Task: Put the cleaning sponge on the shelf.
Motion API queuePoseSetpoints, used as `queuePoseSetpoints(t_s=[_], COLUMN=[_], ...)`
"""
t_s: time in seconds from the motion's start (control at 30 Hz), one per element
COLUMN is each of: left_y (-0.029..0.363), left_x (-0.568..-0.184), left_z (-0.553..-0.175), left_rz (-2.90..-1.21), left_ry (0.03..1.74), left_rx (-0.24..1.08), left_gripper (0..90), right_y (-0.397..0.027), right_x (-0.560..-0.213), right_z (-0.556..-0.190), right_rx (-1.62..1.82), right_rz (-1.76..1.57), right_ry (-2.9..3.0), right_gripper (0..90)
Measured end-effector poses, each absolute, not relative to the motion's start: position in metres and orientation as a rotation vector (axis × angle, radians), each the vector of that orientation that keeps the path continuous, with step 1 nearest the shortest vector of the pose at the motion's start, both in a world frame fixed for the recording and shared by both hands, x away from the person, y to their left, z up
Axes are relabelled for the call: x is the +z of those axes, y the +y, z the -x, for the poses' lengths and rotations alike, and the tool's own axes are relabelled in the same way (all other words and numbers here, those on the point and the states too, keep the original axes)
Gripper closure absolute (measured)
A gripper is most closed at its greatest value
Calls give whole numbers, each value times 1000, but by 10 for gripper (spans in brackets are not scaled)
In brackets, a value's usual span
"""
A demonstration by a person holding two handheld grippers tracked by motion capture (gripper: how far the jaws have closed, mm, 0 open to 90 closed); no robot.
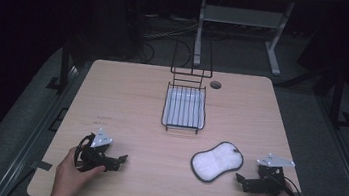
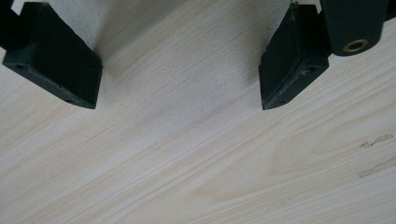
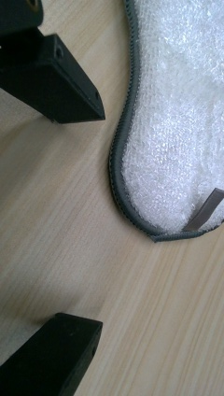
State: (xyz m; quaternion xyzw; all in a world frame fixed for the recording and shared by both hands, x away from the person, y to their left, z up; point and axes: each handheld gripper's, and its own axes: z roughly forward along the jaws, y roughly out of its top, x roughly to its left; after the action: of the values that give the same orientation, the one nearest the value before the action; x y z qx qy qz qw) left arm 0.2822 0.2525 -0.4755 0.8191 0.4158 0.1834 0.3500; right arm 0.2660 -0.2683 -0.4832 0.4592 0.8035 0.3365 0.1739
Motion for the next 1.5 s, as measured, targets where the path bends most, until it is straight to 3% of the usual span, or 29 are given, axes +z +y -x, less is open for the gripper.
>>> queuePoseSetpoints(t_s=[0.37, 0.6, 0.63, 0.67, 0.7, 0.73, 0.77, 0.8, 0.83, 0.87, 0.9, 0.97, 1.5], left_y=[252, 252, 252, 252, 252, 252, 252, 252, 252, 252, 252, 252, 252], left_x=[-476, -476, -476, -476, -476, -476, -476, -476, -476, -476, -476, -475, -475], left_z=[-282, -282, -282, -282, -282, -281, -281, -281, -281, -281, -281, -280, -280], left_rz=[-2121, -2120, -2120, -2119, -2119, -2118, -2118, -2118, -2118, -2117, -2117, -2119, -2120], left_ry=[1079, 1079, 1079, 1079, 1079, 1083, 1083, 1084, 1084, 1085, 1085, 1085, 1085], left_rx=[476, 477, 477, 477, 477, 477, 477, 478, 478, 479, 479, 480, 480], left_gripper=[128, 128, 128, 128, 128, 128, 129, 128, 128, 128, 129, 128, 128], right_y=[-268, -265, -265, -267, -267, -266, -266, -265, -265, -263, -263, -261, -250], right_x=[-482, -471, -471, -468, -468, -466, -466, -464, -464, -463, -463, -462, -464], right_z=[-265, -263, -263, -264, -264, -263, -263, -263, -263, -262, -262, -263, -286], right_rx=[939, 914, 914, 941, 941, 960, 960, 987, 987, 1002, 1002, 1028, 1001], right_rz=[-1308, -1280, -1280, -1276, -1276, -1264, -1264, -1239, -1239, -1231, -1231, -1224, -1198], right_ry=[2285, 2345, 2345, 2354, 2354, 2369, 2369, 2389, 2389, 2406, 2406, 2424, 2440], right_gripper=[40, 348, 348, 473, 473, 591, 591, 707, 707, 815, 815, 898, 898])
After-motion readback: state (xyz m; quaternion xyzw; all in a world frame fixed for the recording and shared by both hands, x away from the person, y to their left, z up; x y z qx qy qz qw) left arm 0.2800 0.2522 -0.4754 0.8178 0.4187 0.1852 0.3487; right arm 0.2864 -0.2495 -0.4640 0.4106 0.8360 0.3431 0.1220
